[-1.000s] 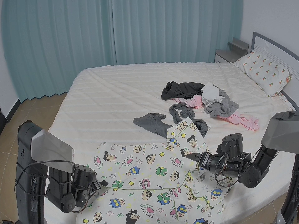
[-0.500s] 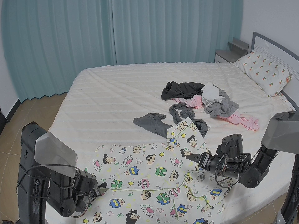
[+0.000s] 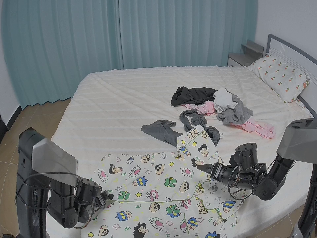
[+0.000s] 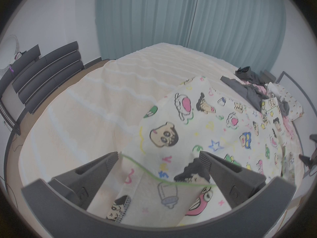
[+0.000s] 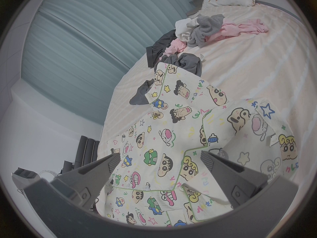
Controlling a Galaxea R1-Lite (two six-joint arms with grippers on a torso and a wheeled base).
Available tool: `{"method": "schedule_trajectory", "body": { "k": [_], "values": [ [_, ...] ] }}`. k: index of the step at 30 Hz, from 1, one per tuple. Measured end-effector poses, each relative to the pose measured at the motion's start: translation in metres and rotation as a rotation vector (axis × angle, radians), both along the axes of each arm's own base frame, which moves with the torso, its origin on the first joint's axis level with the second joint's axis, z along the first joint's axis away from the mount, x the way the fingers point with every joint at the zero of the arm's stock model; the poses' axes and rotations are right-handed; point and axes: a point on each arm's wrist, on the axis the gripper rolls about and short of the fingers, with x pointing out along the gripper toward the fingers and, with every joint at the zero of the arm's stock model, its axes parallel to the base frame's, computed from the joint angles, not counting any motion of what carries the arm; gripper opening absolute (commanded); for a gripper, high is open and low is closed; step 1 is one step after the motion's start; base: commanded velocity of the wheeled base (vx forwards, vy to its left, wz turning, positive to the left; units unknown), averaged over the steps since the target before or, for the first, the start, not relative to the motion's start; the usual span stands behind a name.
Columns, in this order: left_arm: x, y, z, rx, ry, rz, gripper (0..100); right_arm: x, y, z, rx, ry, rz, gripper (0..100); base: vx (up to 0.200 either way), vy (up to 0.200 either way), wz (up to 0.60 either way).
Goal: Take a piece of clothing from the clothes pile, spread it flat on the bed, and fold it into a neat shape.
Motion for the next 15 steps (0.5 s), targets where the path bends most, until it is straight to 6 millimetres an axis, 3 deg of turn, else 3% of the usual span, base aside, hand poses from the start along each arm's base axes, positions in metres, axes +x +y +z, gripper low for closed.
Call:
{"method": "schedule_trajectory", "body": {
  "k": [8, 15],
  "values": [
    [0.05, 0.014, 0.037, -0.243, -0.166, -0.131, 100, -0.001, 0.001, 0.0, 0.0, 0.001, 0.002, 100, 0.0, 0.0, 0.0],
    [0.121, 0.027, 0.051, -0.326, -0.285, -0.125, 100, -0.002, 0.001, -0.001, -0.001, 0.003, 0.006, 100, 0.0, 0.0, 0.0]
  ]
}}
